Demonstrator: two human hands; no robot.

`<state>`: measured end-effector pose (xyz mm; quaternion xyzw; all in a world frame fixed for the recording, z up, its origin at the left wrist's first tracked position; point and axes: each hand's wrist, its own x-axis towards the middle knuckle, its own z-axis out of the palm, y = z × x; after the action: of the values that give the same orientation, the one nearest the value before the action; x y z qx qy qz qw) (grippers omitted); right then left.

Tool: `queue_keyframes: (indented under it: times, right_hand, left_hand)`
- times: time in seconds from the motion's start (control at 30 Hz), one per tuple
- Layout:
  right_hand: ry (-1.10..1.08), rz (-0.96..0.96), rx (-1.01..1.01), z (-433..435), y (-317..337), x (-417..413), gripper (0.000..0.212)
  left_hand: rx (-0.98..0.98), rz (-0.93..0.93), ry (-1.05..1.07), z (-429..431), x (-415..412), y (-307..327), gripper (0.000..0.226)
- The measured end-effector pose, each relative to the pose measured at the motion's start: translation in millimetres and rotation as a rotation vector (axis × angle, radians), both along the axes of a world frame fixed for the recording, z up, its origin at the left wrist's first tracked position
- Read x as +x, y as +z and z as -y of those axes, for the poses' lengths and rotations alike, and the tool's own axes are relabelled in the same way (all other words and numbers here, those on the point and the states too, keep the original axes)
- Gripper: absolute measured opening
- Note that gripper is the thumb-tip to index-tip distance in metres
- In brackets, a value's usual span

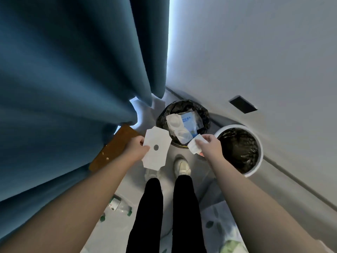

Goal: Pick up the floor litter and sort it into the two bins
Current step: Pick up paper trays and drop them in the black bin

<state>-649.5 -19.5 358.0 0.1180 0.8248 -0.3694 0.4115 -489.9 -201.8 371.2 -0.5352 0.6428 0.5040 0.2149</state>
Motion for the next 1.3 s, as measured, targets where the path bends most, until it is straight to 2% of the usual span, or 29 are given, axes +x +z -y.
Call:
queue_keyframes:
  times: [0.1, 0.23, 0.4, 0.47, 0.57, 0.67, 0.83, 1.0, 1.17, 1.3]
  right_hand:
    - [-0.022, 0.042, 0.040, -1.1, -71.2, -21.0, 0.018]
    - [-0.053, 0.041, 0.066, -1.5, -152.9, -51.2, 0.017]
    - [-0.053, 0.011, 0.068, 7.5, -224.7, -83.9, 0.018]
    - [-0.026, 0.004, 0.073, 14.0, -244.7, -93.5, 0.029]
    - [0.169, -0.035, 0.138, 18.9, -257.3, -99.3, 0.055]
    - [0.453, -0.126, 0.206, 16.0, -241.7, -90.4, 0.065]
    - [0.885, -0.315, 0.304, 6.5, -178.8, -70.0, 0.062]
    - [1.099, -0.377, 0.406, 3.3, -105.9, -57.2, 0.060]
    - [1.211, -0.421, 0.395, 9.1, -38.2, -43.2, 0.061]
    - [1.283, -0.419, 0.337, 16.2, 28.1, -22.1, 0.061]
  left_hand:
    - [0.031, 0.002, 0.033, -4.6, -35.9, -67.7, 0.006]
    - [0.085, 0.007, 0.090, -18.4, -73.4, -156.7, 0.024]
    - [0.099, 0.006, 0.086, -28.5, -112.2, -234.5, 0.011]
    - [0.121, 0.000, 0.120, -27.7, -125.8, -256.8, 0.013]
    - [0.087, 0.036, 0.100, -22.8, -136.7, -267.7, 0.044]
    - [-0.071, 0.024, -0.059, -19.3, -131.0, -247.7, 0.061]
    - [-0.334, 0.115, -0.444, -13.7, -102.6, -174.4, 0.057]
    - [-0.411, 0.189, -0.627, -13.1, -73.7, -97.9, 0.065]
    - [-0.482, 0.247, -0.689, -21.7, -40.8, -23.9, 0.069]
    - [-0.517, 0.301, -0.589, -39.7, -1.7, 44.3, 0.067]
